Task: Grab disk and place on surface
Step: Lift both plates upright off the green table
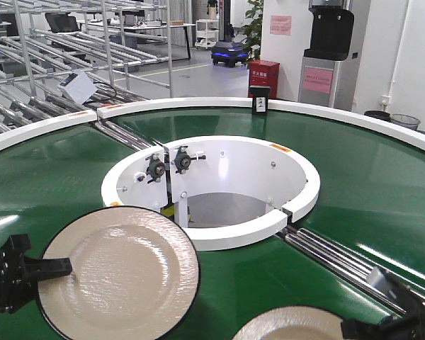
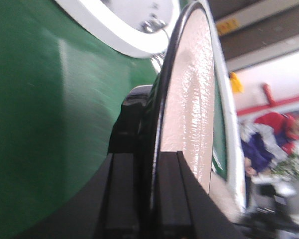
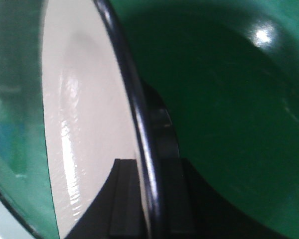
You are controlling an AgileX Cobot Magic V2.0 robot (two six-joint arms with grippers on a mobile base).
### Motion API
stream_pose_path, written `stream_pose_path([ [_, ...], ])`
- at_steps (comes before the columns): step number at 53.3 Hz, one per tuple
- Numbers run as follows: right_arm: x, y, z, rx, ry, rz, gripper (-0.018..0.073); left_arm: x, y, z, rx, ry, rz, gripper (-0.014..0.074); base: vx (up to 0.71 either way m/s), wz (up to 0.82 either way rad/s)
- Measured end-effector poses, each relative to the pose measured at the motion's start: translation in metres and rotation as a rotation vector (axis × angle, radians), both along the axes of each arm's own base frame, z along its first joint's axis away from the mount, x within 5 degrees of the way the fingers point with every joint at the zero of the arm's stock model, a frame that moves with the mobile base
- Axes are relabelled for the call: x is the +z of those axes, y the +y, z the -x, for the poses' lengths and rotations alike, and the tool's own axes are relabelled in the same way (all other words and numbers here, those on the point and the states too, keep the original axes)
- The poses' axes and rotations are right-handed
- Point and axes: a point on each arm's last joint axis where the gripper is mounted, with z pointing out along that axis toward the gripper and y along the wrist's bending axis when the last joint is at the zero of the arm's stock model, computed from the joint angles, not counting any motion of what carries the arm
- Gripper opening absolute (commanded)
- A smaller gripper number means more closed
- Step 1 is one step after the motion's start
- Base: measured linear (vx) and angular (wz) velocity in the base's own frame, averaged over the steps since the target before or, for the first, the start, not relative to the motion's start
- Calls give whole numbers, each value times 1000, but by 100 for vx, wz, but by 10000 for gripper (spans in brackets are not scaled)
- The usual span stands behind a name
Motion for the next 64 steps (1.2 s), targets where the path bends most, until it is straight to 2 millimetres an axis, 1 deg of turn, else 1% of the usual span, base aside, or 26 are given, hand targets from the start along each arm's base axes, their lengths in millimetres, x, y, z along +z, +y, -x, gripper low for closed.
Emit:
stream_pose_path([
  [5, 27, -10, -1, -43, -28, -8, -11, -3, 4, -2, 45, 10, -40, -1, 0, 0],
  [10, 65, -15, -4, -75, -116, -8, -8, -5, 7, -3, 73, 18, -71, -1, 0, 0],
  [17, 115, -10, -6, -95, -211, -47, -8, -7, 8, -3, 77, 23, -83, -1, 0, 0],
  [20, 131, -7, -7, -103, -236, -78, -8, -7, 6, -3, 76, 30, -78, -1, 0, 0],
  [24, 152, -2, -11, -116, -282, -119, -8, -7, 1, -3, 72, 49, -61, -1, 0, 0],
  [27, 168, 3, -14, -120, -315, -148, -8, -7, -7, -4, 57, 63, -48, -1, 0, 0],
  [32, 191, 14, -16, -108, -369, -176, -8, -7, -30, -3, -1, 80, -36, -1, 0, 0],
  [38, 204, 34, -22, -76, -379, -210, -8, -8, -62, 2, -81, 98, -27, -1, 0, 0],
  [42, 207, 46, -27, -63, -354, -240, -8, -7, -83, 6, -122, 120, -6, -1, 0, 0],
  [47, 203, 52, -35, -72, -316, -259, -8, -6, -101, 10, -148, 146, 40, -1, 0, 0],
  [53, 197, 51, -42, -98, -291, -260, -8, -5, -109, 11, -151, 158, 56, -1, 0, 0],
  [64, 195, 50, -44, -103, -292, -244, -8, -5, -109, 10, -130, 159, 60, 0, 0, 0],
])
